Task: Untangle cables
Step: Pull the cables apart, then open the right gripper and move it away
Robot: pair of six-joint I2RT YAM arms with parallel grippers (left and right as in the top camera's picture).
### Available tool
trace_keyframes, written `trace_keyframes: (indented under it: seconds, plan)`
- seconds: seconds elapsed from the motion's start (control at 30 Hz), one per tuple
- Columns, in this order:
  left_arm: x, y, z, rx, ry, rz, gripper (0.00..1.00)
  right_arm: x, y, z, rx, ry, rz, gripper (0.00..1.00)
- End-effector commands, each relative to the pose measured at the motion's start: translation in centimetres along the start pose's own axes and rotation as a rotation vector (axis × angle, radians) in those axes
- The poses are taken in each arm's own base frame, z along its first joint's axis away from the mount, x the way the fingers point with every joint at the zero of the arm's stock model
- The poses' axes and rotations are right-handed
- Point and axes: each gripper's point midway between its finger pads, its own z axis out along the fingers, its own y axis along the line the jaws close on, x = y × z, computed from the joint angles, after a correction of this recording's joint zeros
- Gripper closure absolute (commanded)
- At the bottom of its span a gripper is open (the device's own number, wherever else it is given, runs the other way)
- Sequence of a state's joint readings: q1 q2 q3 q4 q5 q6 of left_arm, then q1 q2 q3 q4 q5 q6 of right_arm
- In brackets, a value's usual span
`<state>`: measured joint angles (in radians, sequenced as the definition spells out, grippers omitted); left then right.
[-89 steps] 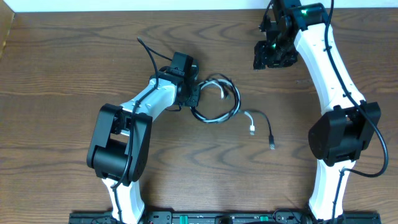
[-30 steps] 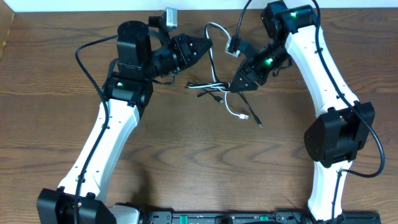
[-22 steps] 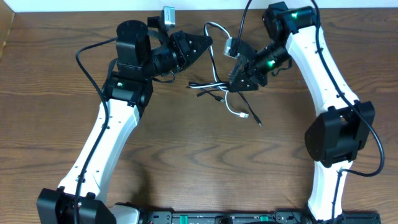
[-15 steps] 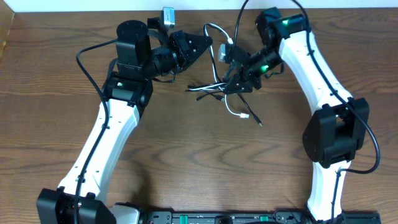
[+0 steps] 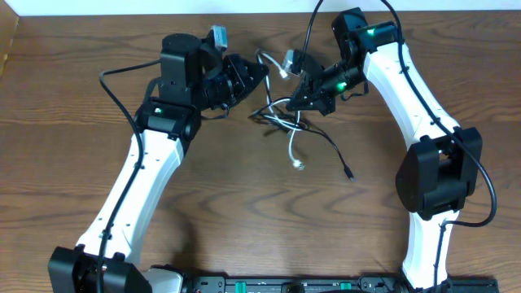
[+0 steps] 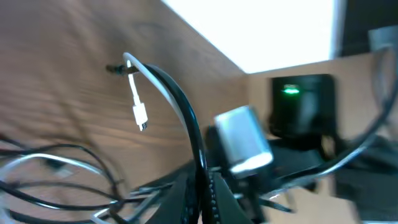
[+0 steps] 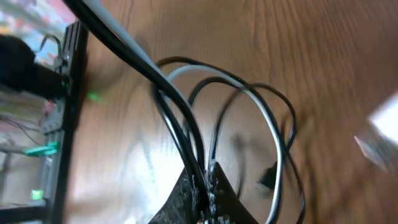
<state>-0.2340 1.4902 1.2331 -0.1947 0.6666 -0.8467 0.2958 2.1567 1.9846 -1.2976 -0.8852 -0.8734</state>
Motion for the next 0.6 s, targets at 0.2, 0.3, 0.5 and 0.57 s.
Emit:
trace_keyframes:
  seconds: [0.2, 0.3, 0.5, 0.57]
  plan:
    - [-1.4, 3.9, -0.8, -0.243, -0.134, 0.115, 0.89, -2.2, 4.1, -2.8, 0.078, 0.017, 0.175, 0.99]
    - [-1.1, 4.7, -1.0, -0.279, -0.13, 0.113, 0.57, -2.7, 4.8, -3.7, 0.092, -0.001, 0.207, 0.98]
    - [0.3, 6.4, -1.1, -0.34, -0.069, 0.094, 0.12, -7.9, 4.4, -7.8, 0.211, -0.221, 0.304, 0.99]
    - [0.6, 6.9, -1.1, -0.357, -0.054, 0.083, 0.11, -9.8, 4.9, -9.9, 0.251, -0.306, 0.293, 0.99]
